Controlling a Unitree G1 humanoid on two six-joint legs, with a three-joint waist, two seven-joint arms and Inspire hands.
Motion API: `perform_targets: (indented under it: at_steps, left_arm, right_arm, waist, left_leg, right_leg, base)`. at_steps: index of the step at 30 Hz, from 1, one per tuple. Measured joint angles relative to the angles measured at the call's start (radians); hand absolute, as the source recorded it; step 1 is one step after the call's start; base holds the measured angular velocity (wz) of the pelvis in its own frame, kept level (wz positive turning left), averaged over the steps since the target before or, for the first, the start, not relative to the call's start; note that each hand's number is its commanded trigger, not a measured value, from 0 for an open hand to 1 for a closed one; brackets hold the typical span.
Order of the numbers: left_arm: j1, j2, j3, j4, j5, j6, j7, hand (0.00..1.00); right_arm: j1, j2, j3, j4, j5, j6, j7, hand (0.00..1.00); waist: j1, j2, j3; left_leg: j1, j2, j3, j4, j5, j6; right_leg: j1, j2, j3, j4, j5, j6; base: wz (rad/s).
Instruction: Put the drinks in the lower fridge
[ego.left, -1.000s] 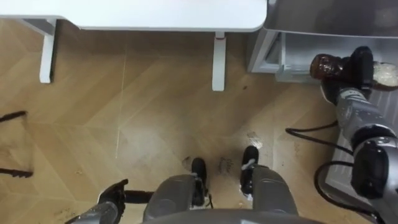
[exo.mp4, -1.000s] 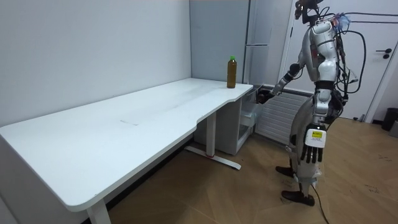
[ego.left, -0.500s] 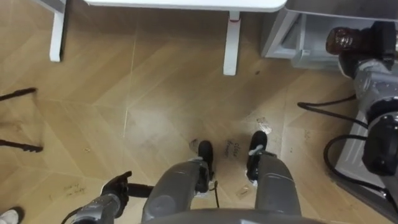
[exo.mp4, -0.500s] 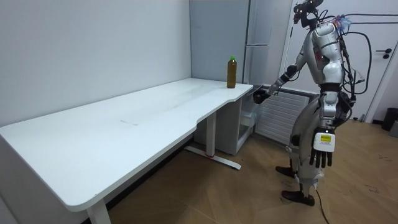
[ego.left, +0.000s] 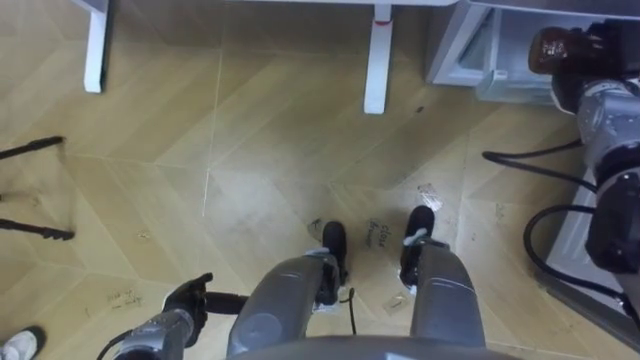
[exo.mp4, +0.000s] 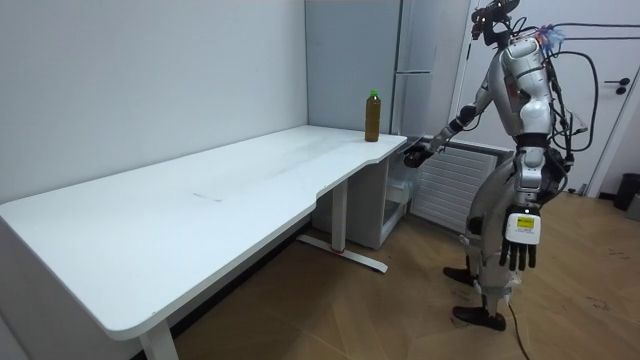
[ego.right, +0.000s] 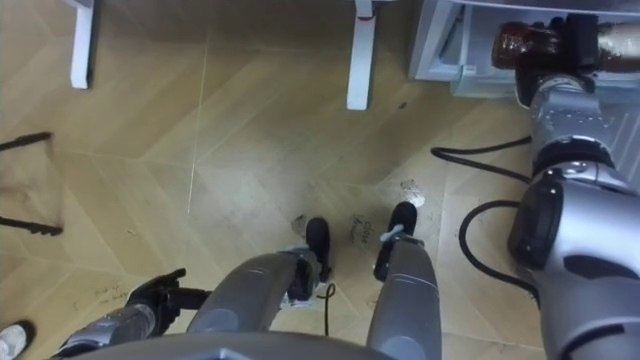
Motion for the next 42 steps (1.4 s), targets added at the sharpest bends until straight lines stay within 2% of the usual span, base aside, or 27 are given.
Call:
perform_targets:
  at_steps: [22, 25, 31, 35, 40, 42]
  left_arm:
    - [0.006, 0.0, -0.008, 0.004, -0.037, -0.02, 0.001, 0.0]
    - [0.006, 0.0, -0.008, 0.004, -0.039, -0.024, 0.001, 0.0]
    - [0.009, 0.0, -0.008, 0.004, -0.048, -0.029, 0.002, 0.0]
    - [0.013, 0.001, -0.027, 0.004, -0.058, -0.031, 0.004, 0.0]
    - [0.03, 0.001, -0.027, 0.004, -0.055, -0.031, 0.003, 0.0]
    - [0.028, 0.002, -0.027, 0.002, -0.052, -0.03, 0.001, 0.0]
  right_arm:
    - [-0.001, -0.001, 0.004, -0.007, 0.003, -0.027, -0.02, 0.0]
    - [-0.001, -0.01, 0.004, -0.008, 0.003, -0.046, -0.02, 0.0]
    - [-0.001, -0.033, 0.004, -0.008, 0.003, -0.047, -0.02, 0.0]
    - [0.002, -0.034, 0.004, -0.008, 0.005, -0.047, -0.019, 0.0]
    - [0.02, -0.034, 0.012, -0.004, 0.004, -0.046, -0.007, 0.0]
    - [0.039, -0.034, 0.014, 0.001, 0.001, -0.042, 0.019, 0.0]
  waist:
    - [0.02, 0.009, -0.006]
    - [0.018, 0.009, -0.006]
    - [0.018, 0.009, -0.0061]
    - [0.01, 0.009, -0.0062]
    - [0.006, 0.009, -0.0071]
    - [-0.006, 0.009, -0.007]
  left_leg:
    - [-0.003, -0.001, 0.001, 0.042, 0.0, 0.0]
    - [-0.003, -0.001, 0.001, 0.049, 0.0, 0.0]
    - [-0.012, 0.0, 0.0, 0.064, -0.001, 0.0]
    - [-0.012, 0.003, -0.002, 0.071, -0.001, 0.0]
    - [0.031, 0.016, -0.013, 0.062, -0.004, -0.004]
    - [0.05, 0.02, -0.027, 0.06, -0.004, -0.004]
  right_leg:
    - [0.008, -0.006, -0.001, 0.034, 0.002, -0.007]
    - [0.008, -0.009, -0.003, 0.038, 0.002, -0.007]
    - [0.009, -0.01, -0.008, 0.038, 0.007, -0.009]
    - [0.017, -0.003, -0.009, 0.028, 0.015, -0.011]
    - [0.085, 0.014, -0.026, -0.018, 0.023, -0.003]
    - [0.119, 0.019, -0.039, -0.043, 0.032, -0.003]
  base:
    - [0.0]
    - [0.0]
    - [0.0]
    - [0.0]
    - [0.01]
    - [0.09]
